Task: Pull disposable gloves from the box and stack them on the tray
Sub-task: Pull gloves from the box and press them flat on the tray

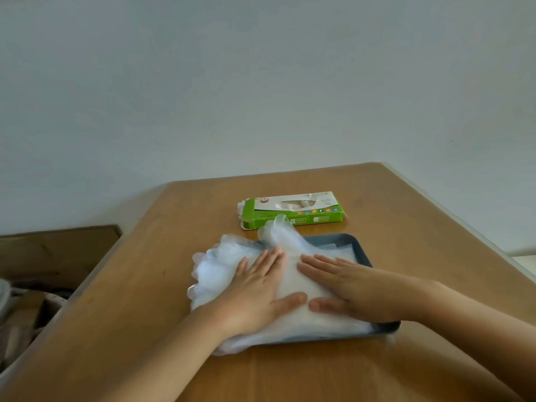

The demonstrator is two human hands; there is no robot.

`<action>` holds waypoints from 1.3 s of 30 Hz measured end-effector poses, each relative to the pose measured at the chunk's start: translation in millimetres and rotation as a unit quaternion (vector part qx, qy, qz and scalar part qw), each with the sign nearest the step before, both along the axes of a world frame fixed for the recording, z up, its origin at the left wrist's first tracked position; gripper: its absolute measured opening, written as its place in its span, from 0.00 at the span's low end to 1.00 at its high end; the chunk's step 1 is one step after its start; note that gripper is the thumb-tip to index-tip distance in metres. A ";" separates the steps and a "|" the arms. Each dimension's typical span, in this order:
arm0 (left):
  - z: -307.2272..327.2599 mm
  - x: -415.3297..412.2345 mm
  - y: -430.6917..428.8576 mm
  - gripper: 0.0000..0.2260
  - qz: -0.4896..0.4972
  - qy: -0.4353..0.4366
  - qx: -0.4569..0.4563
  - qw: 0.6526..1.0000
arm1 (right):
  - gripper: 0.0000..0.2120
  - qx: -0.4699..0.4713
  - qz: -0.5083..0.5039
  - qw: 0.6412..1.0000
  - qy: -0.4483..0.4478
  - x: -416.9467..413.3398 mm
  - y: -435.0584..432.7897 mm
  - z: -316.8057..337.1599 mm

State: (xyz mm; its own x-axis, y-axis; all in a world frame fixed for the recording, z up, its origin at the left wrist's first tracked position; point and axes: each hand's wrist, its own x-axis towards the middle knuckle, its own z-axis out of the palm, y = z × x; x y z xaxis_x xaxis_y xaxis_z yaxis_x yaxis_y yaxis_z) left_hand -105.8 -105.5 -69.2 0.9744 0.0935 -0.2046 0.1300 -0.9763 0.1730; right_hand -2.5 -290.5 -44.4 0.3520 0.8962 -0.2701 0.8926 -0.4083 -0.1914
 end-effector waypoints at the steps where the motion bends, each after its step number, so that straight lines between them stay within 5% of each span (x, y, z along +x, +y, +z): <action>1: 2.8 -1.8 5.7 0.41 0.013 0.008 -0.004 1.000 | 0.34 -0.025 -0.011 1.000 0.003 4.5 -5.3 4.6; 7: 44.7 -11.4 49.6 0.45 0.030 0.091 0.005 0.995 | 0.34 -0.092 -0.048 0.995 0.005 18.4 -16.8 33.2; 12: 79.4 24.7 76.7 0.26 0.084 -0.042 -0.074 0.993 | 0.08 0.123 -0.085 0.988 -0.026 63.4 23.5 56.4; 15: 76.8 59.1 89.4 0.23 0.098 -0.094 -0.118 0.984 | 0.11 0.208 -0.102 0.970 -0.072 104.9 60.9 49.8; 19: 58.6 91.0 91.0 0.25 0.078 -0.039 -0.099 0.991 | 0.22 0.187 -0.094 0.976 -0.065 135.9 102.6 27.7; 24: 32.5 101.0 92.7 0.27 0.064 0.026 -0.119 0.990 | 0.13 0.155 -0.079 0.983 -0.052 143.8 124.2 5.0; 39: 27.7 97.7 97.3 0.25 0.058 0.030 -0.146 0.987 | 0.04 0.353 -0.181 0.915 0.080 152.0 116.5 -10.6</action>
State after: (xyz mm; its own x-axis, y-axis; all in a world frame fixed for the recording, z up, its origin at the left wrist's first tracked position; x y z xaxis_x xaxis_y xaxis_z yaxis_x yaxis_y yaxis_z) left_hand -8.1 -8.2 -41.4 0.9459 0.1317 -0.2966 0.2562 -0.8640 0.4334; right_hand 149.5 -174.1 -55.0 0.6666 0.6998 0.2569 0.6613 -0.3960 -0.6371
